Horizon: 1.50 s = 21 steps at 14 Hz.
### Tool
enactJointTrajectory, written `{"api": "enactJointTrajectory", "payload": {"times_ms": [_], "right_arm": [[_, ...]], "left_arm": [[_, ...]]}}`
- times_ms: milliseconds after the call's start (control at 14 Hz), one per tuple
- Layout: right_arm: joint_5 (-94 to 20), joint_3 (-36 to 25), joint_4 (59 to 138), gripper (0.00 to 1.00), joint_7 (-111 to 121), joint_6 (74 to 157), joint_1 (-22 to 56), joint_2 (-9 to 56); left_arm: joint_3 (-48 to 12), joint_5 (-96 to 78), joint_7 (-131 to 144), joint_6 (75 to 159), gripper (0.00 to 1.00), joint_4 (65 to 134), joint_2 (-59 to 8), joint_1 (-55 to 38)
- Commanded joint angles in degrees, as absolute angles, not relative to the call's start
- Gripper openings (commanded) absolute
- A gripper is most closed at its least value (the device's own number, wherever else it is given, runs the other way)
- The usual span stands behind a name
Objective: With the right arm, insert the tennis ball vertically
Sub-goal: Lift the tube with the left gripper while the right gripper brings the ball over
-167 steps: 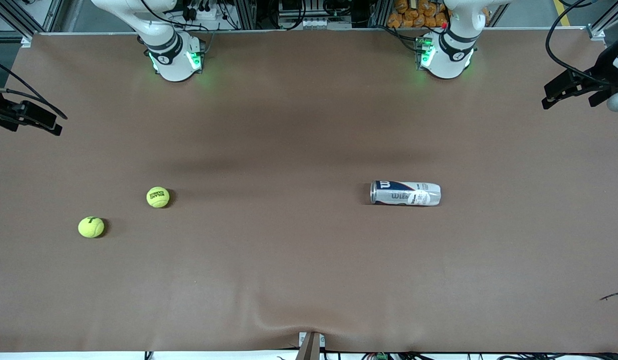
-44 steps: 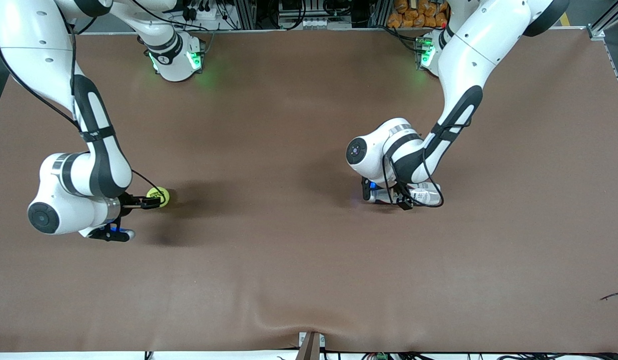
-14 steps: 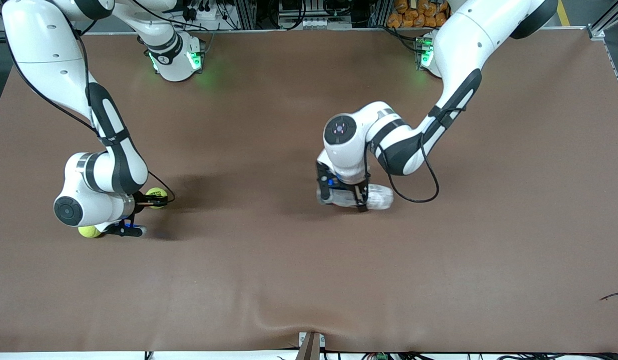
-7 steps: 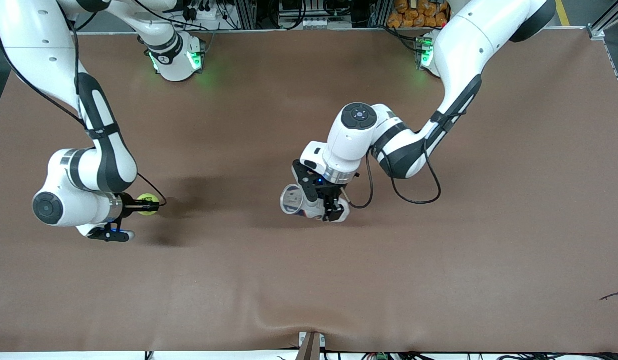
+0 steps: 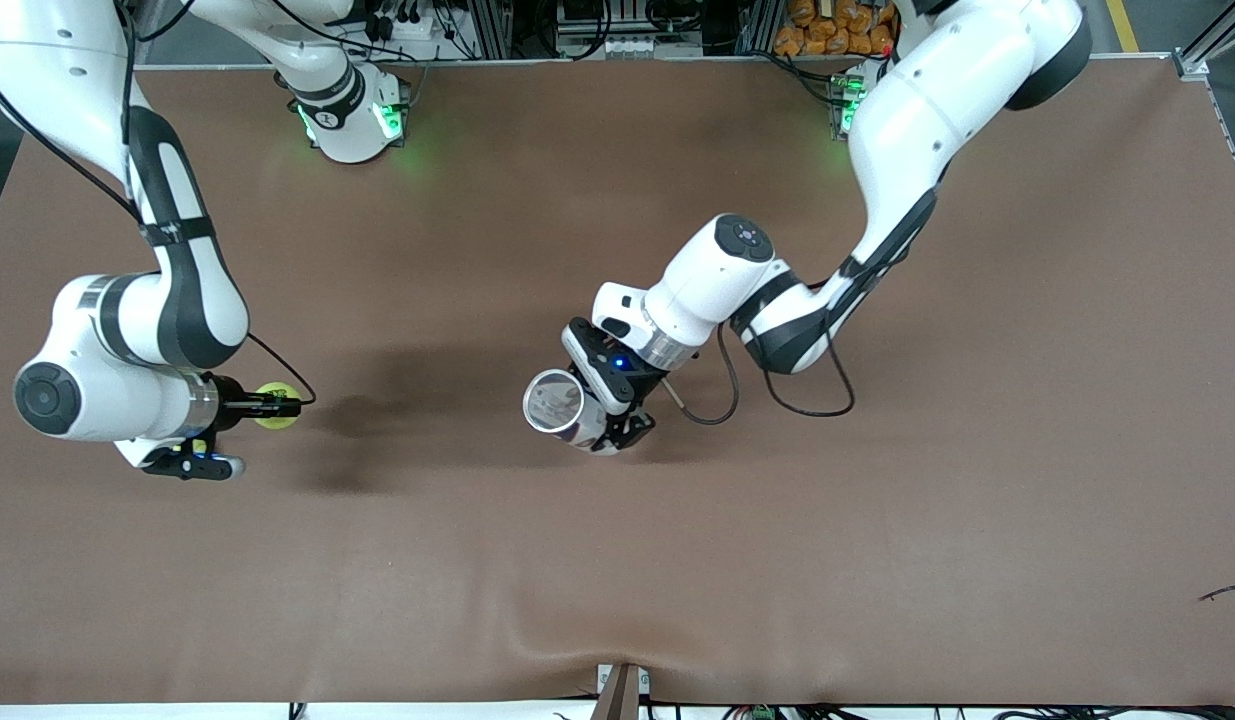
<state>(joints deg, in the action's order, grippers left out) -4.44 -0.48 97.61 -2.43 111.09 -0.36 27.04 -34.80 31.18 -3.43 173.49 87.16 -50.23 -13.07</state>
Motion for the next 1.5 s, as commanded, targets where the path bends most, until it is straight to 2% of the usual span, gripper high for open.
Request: {"api": "enactJointTrajectory", "payload": {"times_ms": [0, 286, 430, 1074, 1432], "right_arm": [[-5.3, -0.2, 98.0, 0.42, -4.4, 110.3, -0.3, 24.8], [-5.3, -0.1, 97.6, 0.42, -11.7, 110.2, 2.6, 22.7], [-5.6, 0.0, 96.9, 0.42, -17.5, 108.9, 5.2, 21.9], [-8.2, -0.2, 83.9, 0.43, -49.3, 105.3, 21.4, 23.3], [-10.2, -0.2, 79.7, 0.43, -66.9, 105.7, 28.2, 26.4]], "left_arm": [[-32.6, 30.3, -3.4, 185.7, 0.77, 85.9, -56.3, -16.7], [-28.6, 29.5, -3.3, 198.0, 0.77, 85.8, -61.4, -20.6], [-28.0, 29.7, -3.4, 200.3, 0.77, 86.0, -62.5, -20.8], [-27.2, 29.3, -2.5, 199.3, 0.76, 87.9, -62.0, -20.5], [-26.5, 29.1, -2.4, 191.1, 0.76, 87.5, -60.9, -20.5]]}}
